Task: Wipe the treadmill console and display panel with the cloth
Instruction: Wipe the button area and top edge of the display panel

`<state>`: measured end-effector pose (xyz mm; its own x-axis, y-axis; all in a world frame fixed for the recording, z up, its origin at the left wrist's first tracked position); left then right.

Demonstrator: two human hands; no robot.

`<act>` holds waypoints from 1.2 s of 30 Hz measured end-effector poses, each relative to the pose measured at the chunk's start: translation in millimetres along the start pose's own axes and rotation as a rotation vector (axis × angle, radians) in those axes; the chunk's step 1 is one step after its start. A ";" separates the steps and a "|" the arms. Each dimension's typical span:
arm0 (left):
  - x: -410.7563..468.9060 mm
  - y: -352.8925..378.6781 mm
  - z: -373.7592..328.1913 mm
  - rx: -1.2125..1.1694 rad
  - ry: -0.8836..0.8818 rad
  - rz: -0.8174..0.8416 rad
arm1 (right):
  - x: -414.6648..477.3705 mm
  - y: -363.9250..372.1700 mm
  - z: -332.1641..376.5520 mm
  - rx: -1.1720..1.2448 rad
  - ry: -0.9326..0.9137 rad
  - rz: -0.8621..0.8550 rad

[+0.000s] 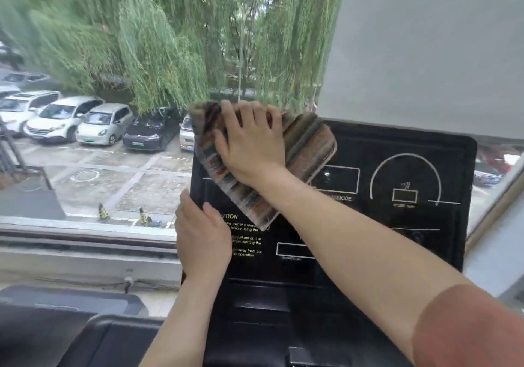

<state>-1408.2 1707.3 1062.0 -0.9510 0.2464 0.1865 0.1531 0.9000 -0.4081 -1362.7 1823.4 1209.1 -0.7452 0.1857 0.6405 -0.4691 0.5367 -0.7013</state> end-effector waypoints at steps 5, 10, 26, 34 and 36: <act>-54.8 -10.0 -64.5 0.021 0.321 -0.132 | -29.6 11.3 -6.9 -0.004 -0.194 0.040; -94.9 43.9 -116.9 0.010 0.542 0.008 | -96.0 21.0 -42.7 -0.096 -0.213 0.039; -152.0 172.9 -269.3 0.347 0.944 0.015 | -162.2 -49.5 -269.2 -0.128 0.206 -0.028; -169.0 212.0 -324.5 0.544 0.935 0.054 | -191.9 -50.6 -309.1 0.005 0.397 -0.150; -185.5 224.7 -330.3 0.540 0.987 0.066 | -214.5 -42.0 -321.5 0.261 0.533 -0.229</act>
<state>-1108.7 1982.7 1230.9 -0.2803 0.6799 0.6776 -0.1690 0.6599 -0.7321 -1030.8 2025.6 1201.8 -0.3053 0.5106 0.8038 -0.7390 0.4053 -0.5382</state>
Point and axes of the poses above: each hand's wrist, its own x-axis towards the middle knuckle, its own y-axis out of the palm, z = x × y, the point moved 9 cm from there along x, towards the middle knuckle, and after that the axes turned 13 degrees about -y, right-handed, at the moved point
